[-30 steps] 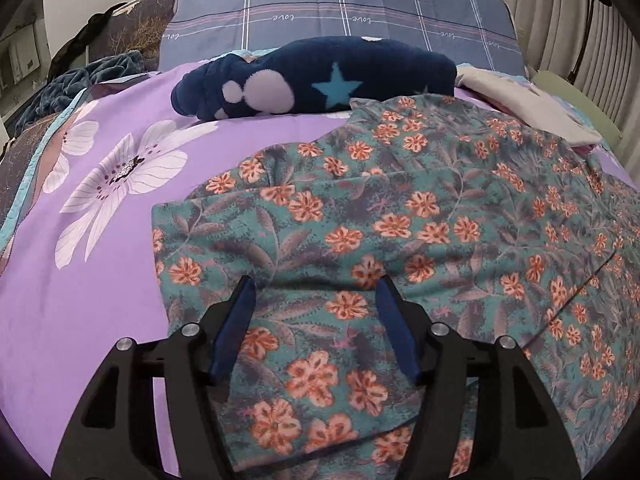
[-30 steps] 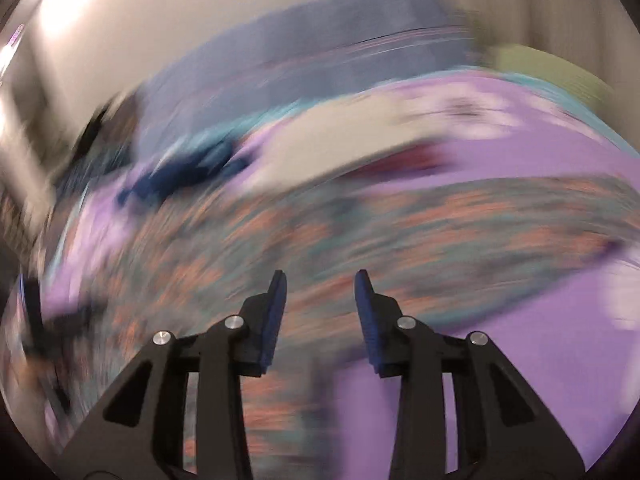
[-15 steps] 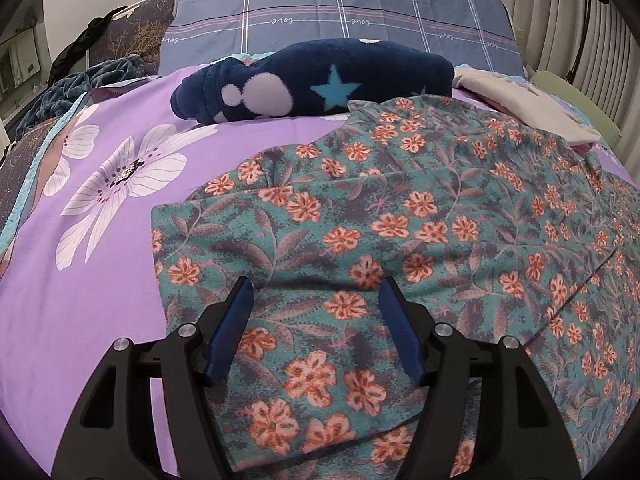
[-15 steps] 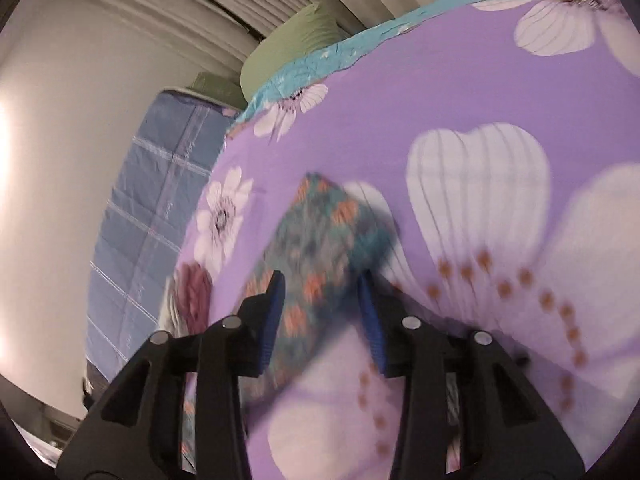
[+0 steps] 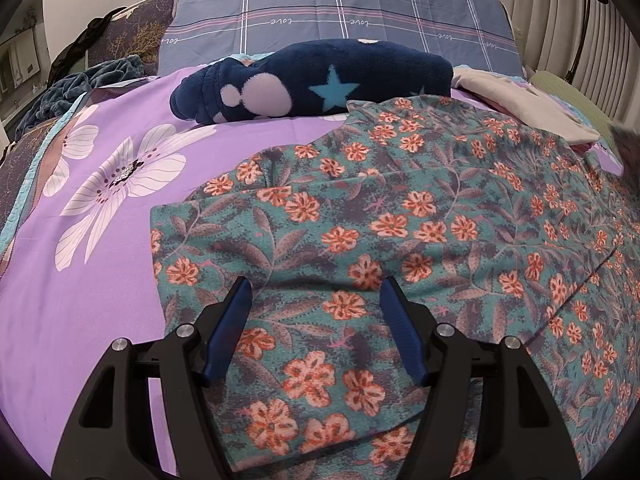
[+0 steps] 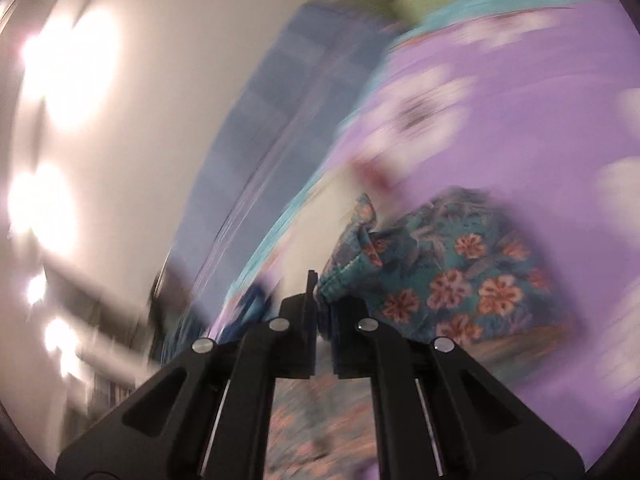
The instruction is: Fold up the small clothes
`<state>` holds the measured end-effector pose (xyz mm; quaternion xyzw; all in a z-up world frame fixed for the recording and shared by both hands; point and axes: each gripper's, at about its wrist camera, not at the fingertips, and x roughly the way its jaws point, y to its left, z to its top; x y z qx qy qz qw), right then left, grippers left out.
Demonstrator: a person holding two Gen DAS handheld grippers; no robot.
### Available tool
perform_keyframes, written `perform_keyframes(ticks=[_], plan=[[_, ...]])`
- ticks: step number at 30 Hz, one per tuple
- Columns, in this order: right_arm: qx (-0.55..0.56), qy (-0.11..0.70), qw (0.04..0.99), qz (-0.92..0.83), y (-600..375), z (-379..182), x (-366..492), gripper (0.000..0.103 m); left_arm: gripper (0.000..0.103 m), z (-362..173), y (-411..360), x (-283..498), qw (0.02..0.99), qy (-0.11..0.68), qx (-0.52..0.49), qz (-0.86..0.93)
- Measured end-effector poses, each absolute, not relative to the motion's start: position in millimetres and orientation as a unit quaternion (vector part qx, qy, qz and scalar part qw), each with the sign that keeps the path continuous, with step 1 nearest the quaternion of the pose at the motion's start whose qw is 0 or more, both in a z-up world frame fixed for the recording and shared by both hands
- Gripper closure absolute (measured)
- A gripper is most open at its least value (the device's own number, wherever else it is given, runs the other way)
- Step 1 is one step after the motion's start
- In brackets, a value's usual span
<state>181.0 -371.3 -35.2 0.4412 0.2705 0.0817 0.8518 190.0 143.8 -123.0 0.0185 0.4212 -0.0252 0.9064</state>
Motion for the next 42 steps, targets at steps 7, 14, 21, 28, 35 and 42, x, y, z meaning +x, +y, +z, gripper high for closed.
perform_keyframes(ticks=[7,14,21,28,35,42], plan=[[0.311,0.375,0.829,0.275,-157,-49,208,0.098,0.035,-123,144,190,0.907,0.421,0.016,-0.027],[0.22,0.462,0.812,0.282,-96,-100,190,0.094,0.03,-123,146,191,0.906,0.421,0.006,-0.039],[0.192,0.473,0.815,0.273,-108,-114,179,0.093,0.031,-96,150,187,0.893,0.406,-0.14,-0.135],[0.144,0.458,0.834,0.271,-93,-115,171,0.091,0.03,-103,83,213,0.829,0.457,-0.193,-0.259],[0.137,0.459,0.833,0.275,-98,-117,162,0.091,0.021,-117,57,240,0.803,0.472,-0.248,-0.268],[0.144,0.463,0.834,0.261,-122,-111,150,0.08,0.098,-114,23,238,0.815,0.486,-0.171,-0.265]])
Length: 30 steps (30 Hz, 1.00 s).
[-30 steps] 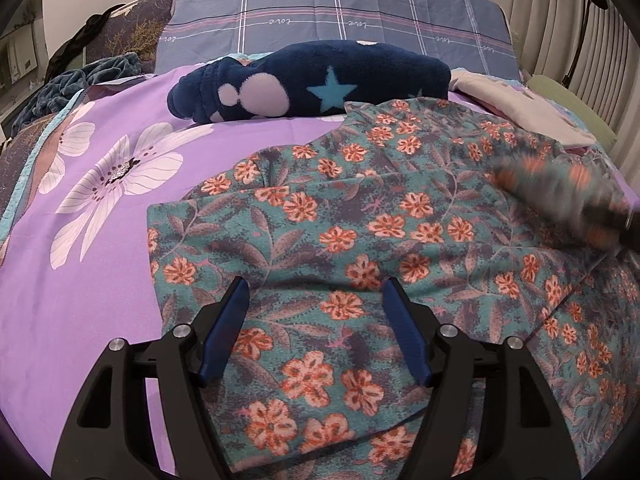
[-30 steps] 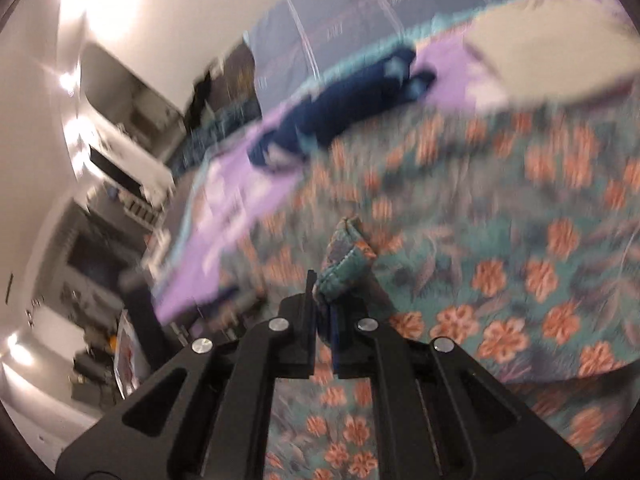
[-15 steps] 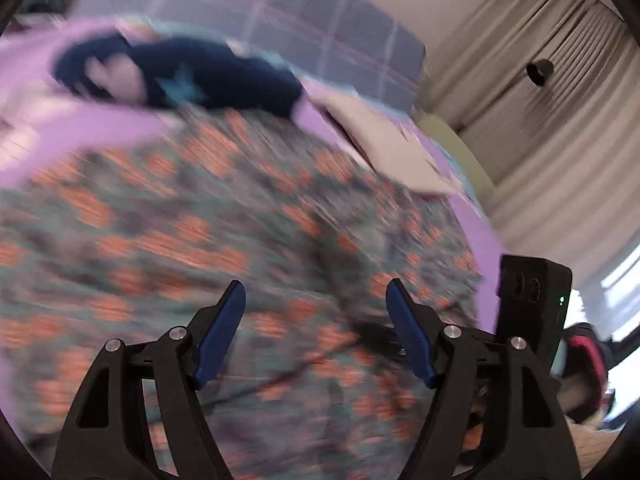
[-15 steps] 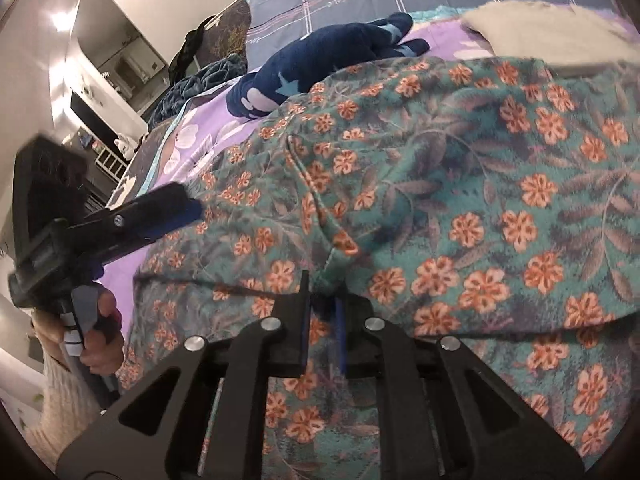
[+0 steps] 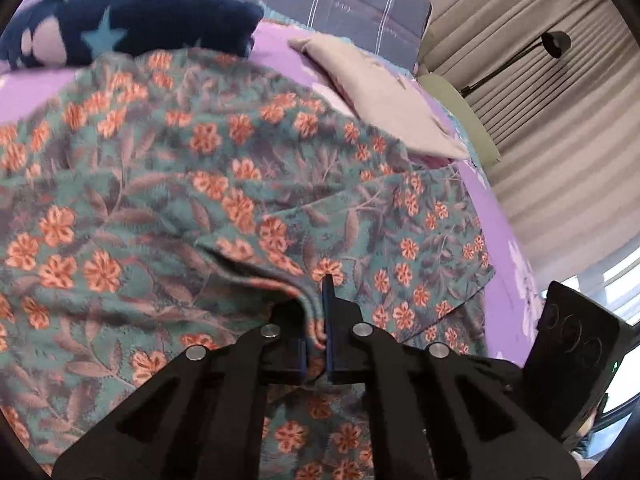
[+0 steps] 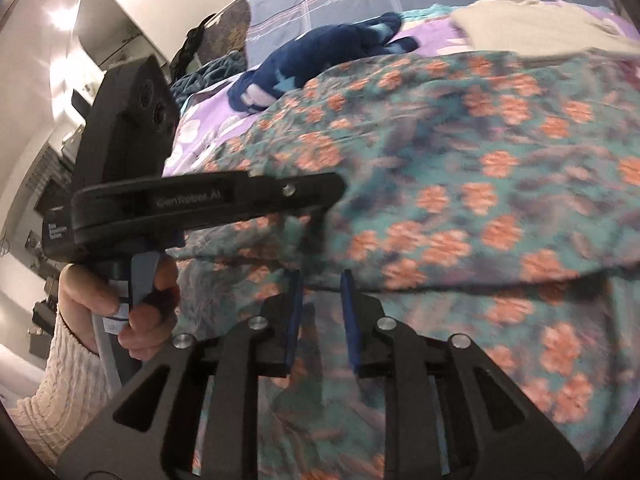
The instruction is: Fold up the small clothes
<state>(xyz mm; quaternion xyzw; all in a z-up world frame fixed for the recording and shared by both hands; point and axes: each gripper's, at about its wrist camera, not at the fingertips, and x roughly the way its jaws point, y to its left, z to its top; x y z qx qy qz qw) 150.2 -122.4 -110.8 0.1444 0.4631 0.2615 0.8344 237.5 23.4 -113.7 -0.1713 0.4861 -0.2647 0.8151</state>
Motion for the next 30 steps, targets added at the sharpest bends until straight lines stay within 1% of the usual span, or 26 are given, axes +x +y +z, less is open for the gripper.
perform_keyframes(ticks=[1,4,9,10,13,17,18,19,20,22,24,27,30], plan=[[0.146,0.46,0.839,0.251,-130,-110,148,0.078,0.098,-107,22,235,0.819,0.476,-0.172,-0.27],[0.157,0.453,0.849,0.221,-156,-110,143,0.078,0.098,-74,23,227,0.828,0.437,-0.185,-0.298],[0.18,0.449,0.855,0.188,-183,-109,149,0.078,0.098,-5,22,214,0.858,0.364,-0.166,-0.323],[0.183,0.446,0.856,0.187,-184,-108,150,0.076,0.098,4,25,212,0.862,0.354,-0.162,-0.324],[0.179,0.432,0.863,0.19,-181,-102,155,0.076,0.098,23,36,205,0.874,0.333,-0.154,-0.319],[0.173,0.431,0.869,0.167,-177,-108,166,0.076,0.098,27,61,199,0.889,0.324,-0.146,-0.29],[0.172,0.435,0.87,0.153,-179,-111,163,0.081,0.098,27,69,198,0.892,0.323,-0.144,-0.281],[0.174,0.441,0.869,0.139,-181,-116,163,0.09,0.098,24,80,196,0.896,0.325,-0.142,-0.268],[0.181,0.443,0.868,0.132,-184,-122,163,0.093,0.098,21,91,194,0.898,0.327,-0.141,-0.257],[0.19,0.435,0.87,0.134,-186,-124,160,0.093,0.098,15,106,195,0.901,0.333,-0.145,-0.236],[0.175,0.434,0.874,0.131,-182,-123,158,0.093,0.098,5,130,194,0.902,0.343,-0.157,-0.212],[0.16,0.436,0.877,0.126,-177,-122,156,0.091,0.098,-7,159,194,0.898,0.356,-0.181,-0.186],[0.154,0.439,0.876,0.124,-177,-121,153,0.088,0.098,-12,171,189,0.9,0.358,-0.177,-0.175]])
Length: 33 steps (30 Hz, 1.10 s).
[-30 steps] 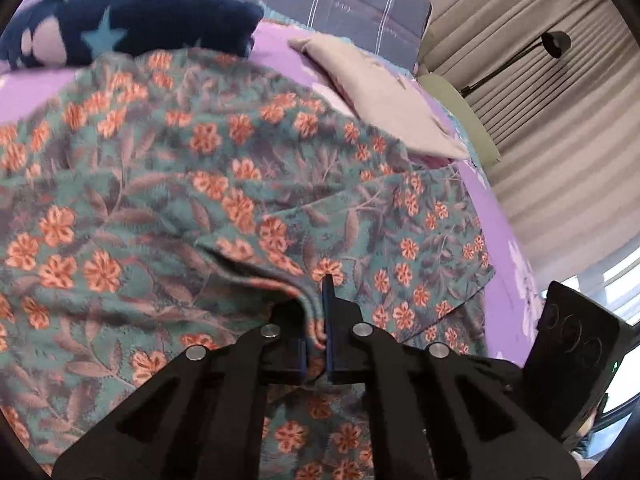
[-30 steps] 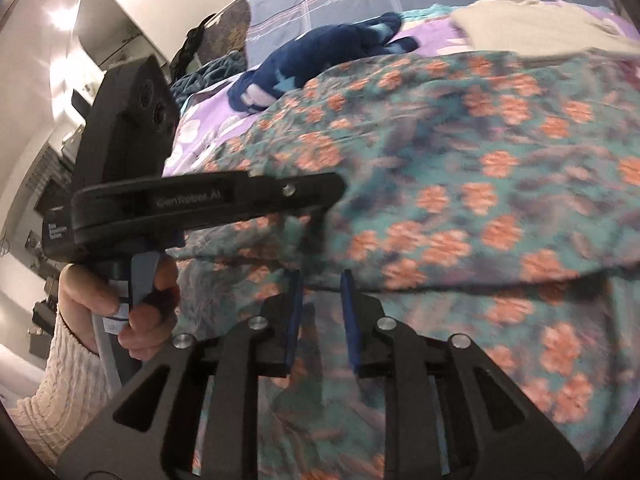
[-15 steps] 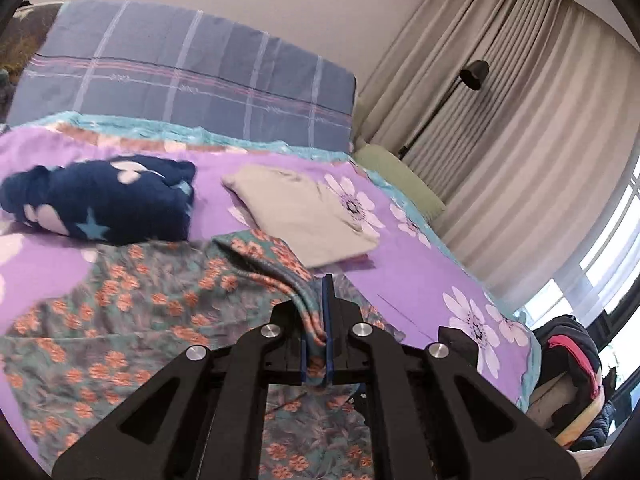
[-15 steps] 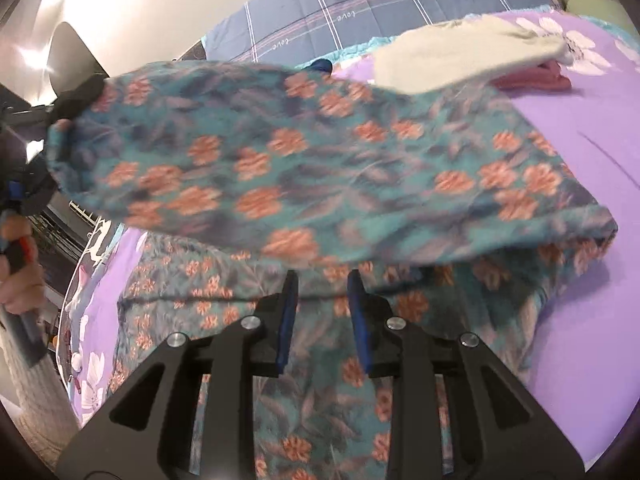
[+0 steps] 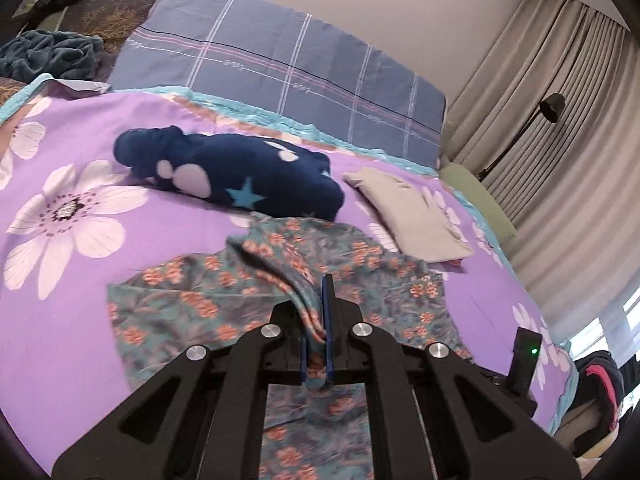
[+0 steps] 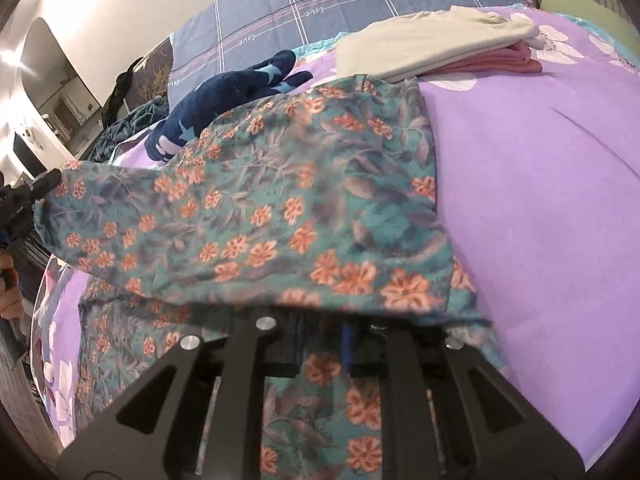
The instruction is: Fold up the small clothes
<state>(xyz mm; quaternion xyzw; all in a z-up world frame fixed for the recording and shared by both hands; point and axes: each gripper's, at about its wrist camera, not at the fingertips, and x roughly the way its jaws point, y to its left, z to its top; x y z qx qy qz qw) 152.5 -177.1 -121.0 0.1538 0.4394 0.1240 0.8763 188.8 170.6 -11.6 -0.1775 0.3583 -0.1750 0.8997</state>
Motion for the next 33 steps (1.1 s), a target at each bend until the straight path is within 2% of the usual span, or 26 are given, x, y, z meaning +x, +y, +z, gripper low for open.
perform_keyframes(ticks=[7,13,15,17,19,20,21,23,27,31,33], plan=[[0.148,0.442,0.877,0.12,-171,-122,152,0.086,0.098,-17,185,178,0.908,0.355,-0.164,-0.153],[0.109,0.441,0.882,0.123,-159,-118,147,0.071,0.096,-86,215,186,0.895,0.417,-0.142,-0.076],[0.083,0.444,0.884,0.123,-152,-115,142,0.066,0.09,-111,221,187,0.885,0.447,-0.123,-0.043],[0.061,0.447,0.883,0.13,-146,-112,135,0.058,0.088,-119,229,180,0.889,0.435,-0.135,-0.047],[0.039,0.45,0.881,0.142,-142,-108,127,0.055,0.078,-113,231,176,0.89,0.435,-0.134,-0.037],[0.031,0.454,0.878,0.15,-141,-105,122,0.055,0.065,-106,230,172,0.895,0.431,-0.118,-0.017],[0.029,0.457,0.875,0.159,-142,-100,120,0.055,0.061,-98,226,168,0.904,0.418,-0.094,0.002],[0.041,0.456,0.871,0.18,-149,-88,115,0.057,0.061,-80,214,161,0.918,0.393,-0.054,0.003],[0.067,0.401,0.898,0.169,-176,-45,122,0.057,0.06,-61,186,159,0.925,0.37,-0.055,-0.061],[0.097,0.394,0.906,0.124,-211,-37,168,0.057,0.059,-100,157,174,0.902,0.422,-0.04,-0.082],[0.128,0.413,0.896,0.1,-231,-51,203,0.057,0.055,-123,147,177,0.899,0.43,-0.03,-0.07]])
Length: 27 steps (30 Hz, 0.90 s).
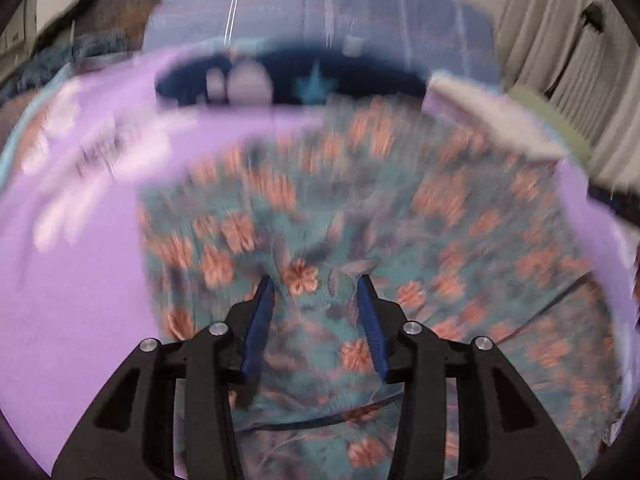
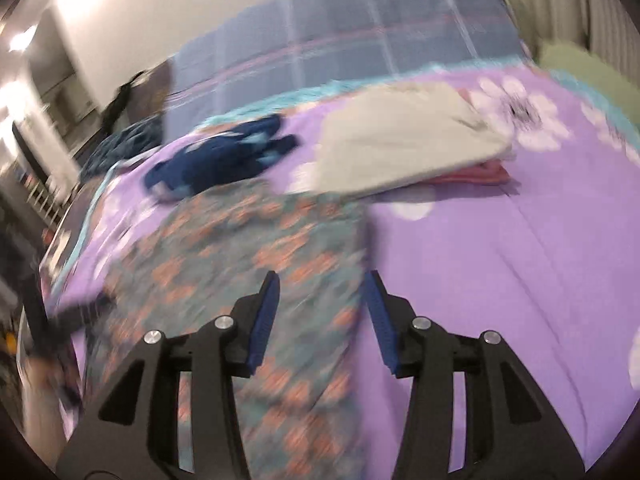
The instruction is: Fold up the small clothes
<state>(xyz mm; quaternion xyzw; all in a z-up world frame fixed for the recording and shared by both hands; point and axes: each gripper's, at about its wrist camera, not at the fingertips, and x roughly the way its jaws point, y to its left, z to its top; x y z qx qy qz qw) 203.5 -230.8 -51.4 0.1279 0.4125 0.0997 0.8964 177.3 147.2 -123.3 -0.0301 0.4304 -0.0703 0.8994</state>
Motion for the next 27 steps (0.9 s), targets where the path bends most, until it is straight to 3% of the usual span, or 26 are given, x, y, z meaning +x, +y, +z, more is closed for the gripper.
perform_keyframes(ticks=[7,9,10,14,19,21,23,27], plan=[[0.23,0.449,0.856,0.115,-251,-98,274,0.057,0.05,-121,144,172,0.903,0.422,-0.02,-0.071],[0.228,0.46,0.849,0.127,-240,-104,283,0.098,0.05,-122,144,173,0.904,0.421,-0.019,-0.072],[0.217,0.462,0.851,0.125,-236,-100,282,0.1,0.05,-121,145,172,0.904,0.42,-0.02,-0.072],[0.147,0.396,0.902,0.093,-224,-56,255,0.1,0.048,-123,140,174,0.905,0.419,-0.018,-0.073],[0.083,0.453,0.887,0.018,-228,-93,277,0.098,0.044,-123,136,173,0.905,0.419,-0.009,-0.074],[0.117,0.452,0.884,0.024,-236,-104,277,0.098,0.041,-123,136,173,0.905,0.419,-0.009,-0.077],[0.136,0.437,0.889,0.026,-240,-95,263,0.091,0.039,-123,135,174,0.904,0.42,-0.009,-0.08],[0.1,0.409,0.904,0.08,-224,-66,220,0.091,0.037,-123,134,174,0.904,0.42,-0.005,-0.081]])
